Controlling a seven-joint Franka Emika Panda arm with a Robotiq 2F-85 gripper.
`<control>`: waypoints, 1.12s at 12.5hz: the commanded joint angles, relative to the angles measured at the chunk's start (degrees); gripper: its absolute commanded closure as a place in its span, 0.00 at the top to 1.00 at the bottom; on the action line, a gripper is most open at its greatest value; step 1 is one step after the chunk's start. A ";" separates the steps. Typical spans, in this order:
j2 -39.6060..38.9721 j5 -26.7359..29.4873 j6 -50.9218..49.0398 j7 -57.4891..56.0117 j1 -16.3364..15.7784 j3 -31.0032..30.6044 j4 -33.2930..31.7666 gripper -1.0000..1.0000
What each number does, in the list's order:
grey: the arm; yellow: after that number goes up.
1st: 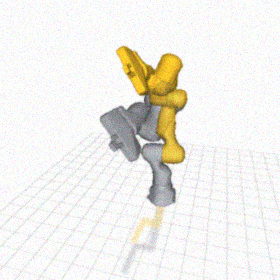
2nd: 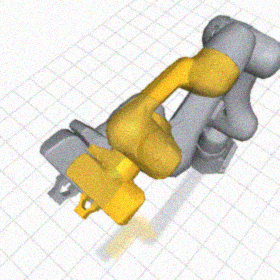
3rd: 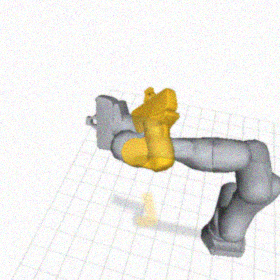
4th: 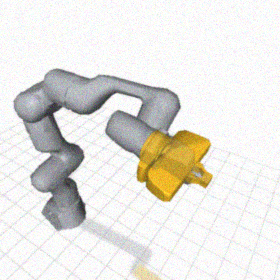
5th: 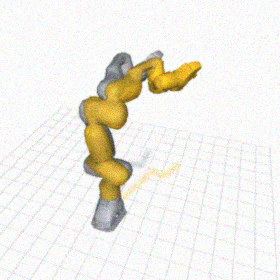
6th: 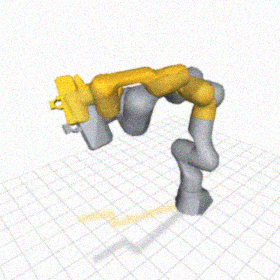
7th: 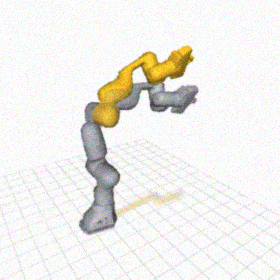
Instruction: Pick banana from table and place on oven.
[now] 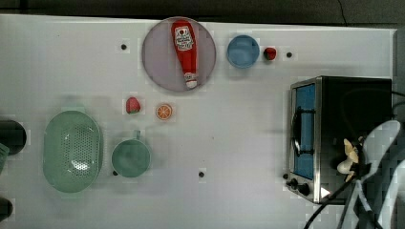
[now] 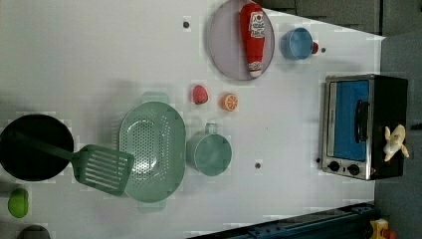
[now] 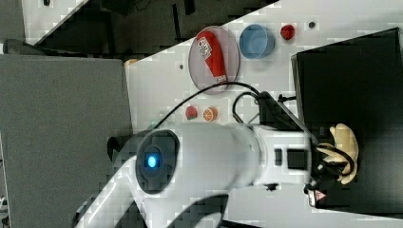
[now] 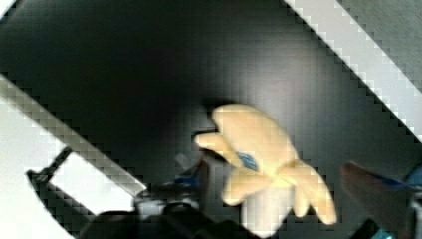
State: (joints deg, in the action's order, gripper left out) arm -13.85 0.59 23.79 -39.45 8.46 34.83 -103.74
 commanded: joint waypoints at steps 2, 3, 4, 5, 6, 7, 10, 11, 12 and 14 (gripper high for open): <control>2.90 0.26 -0.42 -1.43 -4.29 -2.56 2.49 1.00; 4.37 0.26 -0.60 0.88 -5.17 -3.58 3.54 1.00; 6.29 0.25 -1.50 4.56 -6.15 -4.69 4.31 1.00; 8.60 0.15 -3.67 8.47 -7.11 -5.90 4.44 1.00; 10.97 0.16 -8.26 12.05 -7.94 -7.27 4.33 1.00; 13.36 0.19 -14.07 16.74 -8.66 -8.97 4.34 1.00; 20.25 0.18 -23.99 36.49 -9.94 -15.94 4.30 1.00; 22.09 0.17 -24.65 40.84 -10.09 -18.70 4.20 1.00; 23.59 0.13 -24.74 43.42 -10.11 -21.49 4.11 1.00; 25.71 -1.11 -24.73 44.79 -10.10 -26.25 4.11 1.00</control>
State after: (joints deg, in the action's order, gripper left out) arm 13.84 -0.90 0.01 -2.93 -1.22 8.57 -99.99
